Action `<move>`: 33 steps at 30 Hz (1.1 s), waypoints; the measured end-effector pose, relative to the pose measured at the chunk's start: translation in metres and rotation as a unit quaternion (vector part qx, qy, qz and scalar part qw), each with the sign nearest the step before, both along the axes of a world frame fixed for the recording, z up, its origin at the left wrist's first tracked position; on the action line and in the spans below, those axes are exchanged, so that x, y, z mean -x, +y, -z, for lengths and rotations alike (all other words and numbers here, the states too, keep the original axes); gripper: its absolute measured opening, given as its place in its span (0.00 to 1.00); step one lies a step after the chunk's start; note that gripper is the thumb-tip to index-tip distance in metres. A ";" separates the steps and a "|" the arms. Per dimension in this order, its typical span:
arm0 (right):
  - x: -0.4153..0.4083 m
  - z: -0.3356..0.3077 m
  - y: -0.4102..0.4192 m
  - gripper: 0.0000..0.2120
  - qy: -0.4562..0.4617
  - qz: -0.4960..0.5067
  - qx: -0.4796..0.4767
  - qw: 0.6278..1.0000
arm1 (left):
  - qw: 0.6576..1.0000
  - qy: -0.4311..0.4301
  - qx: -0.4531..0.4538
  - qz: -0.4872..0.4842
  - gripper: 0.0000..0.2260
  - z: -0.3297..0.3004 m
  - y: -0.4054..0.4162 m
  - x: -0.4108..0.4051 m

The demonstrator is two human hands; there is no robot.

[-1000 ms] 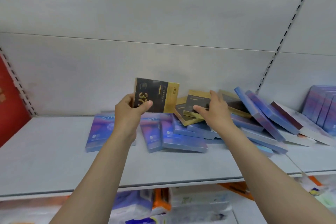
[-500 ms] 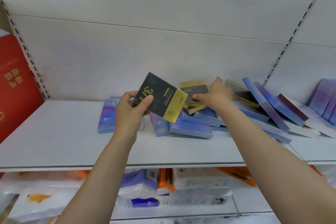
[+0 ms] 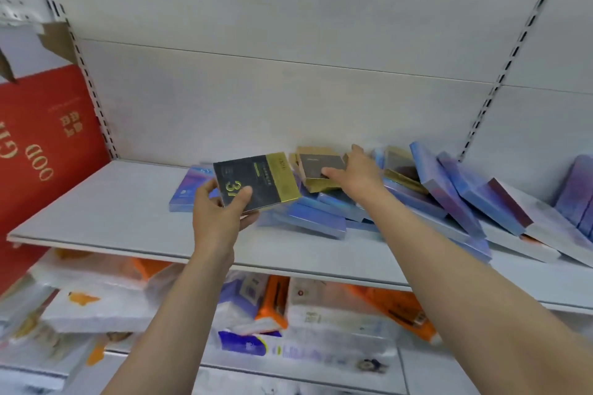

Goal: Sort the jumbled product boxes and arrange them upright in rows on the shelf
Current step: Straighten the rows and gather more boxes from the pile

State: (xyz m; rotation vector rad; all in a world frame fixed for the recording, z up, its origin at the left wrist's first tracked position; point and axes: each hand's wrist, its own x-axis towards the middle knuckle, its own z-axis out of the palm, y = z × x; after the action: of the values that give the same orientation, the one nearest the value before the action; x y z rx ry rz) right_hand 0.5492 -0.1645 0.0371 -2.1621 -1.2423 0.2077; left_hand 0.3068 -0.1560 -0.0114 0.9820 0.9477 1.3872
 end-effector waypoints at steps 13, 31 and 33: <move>0.009 -0.007 0.002 0.24 0.082 0.020 -0.007 0.996 | 0.998 0.045 -0.031 0.012 0.16 -0.015 0.012 0.009; -0.103 -0.037 -0.169 0.15 0.256 0.014 -0.258 0.931 | 0.991 -0.029 -0.025 0.127 0.13 -0.054 -0.105 -0.146; -0.128 -0.041 -0.202 0.19 0.256 0.026 -0.283 0.924 | 0.987 -0.039 -0.028 0.152 0.15 -0.056 -0.127 -0.173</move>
State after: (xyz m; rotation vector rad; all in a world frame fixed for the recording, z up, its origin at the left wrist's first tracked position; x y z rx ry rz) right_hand 0.6775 -0.3664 0.0784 -1.5060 -0.8103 0.3211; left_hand 0.4795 -0.2833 0.0445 1.0595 0.6714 1.1894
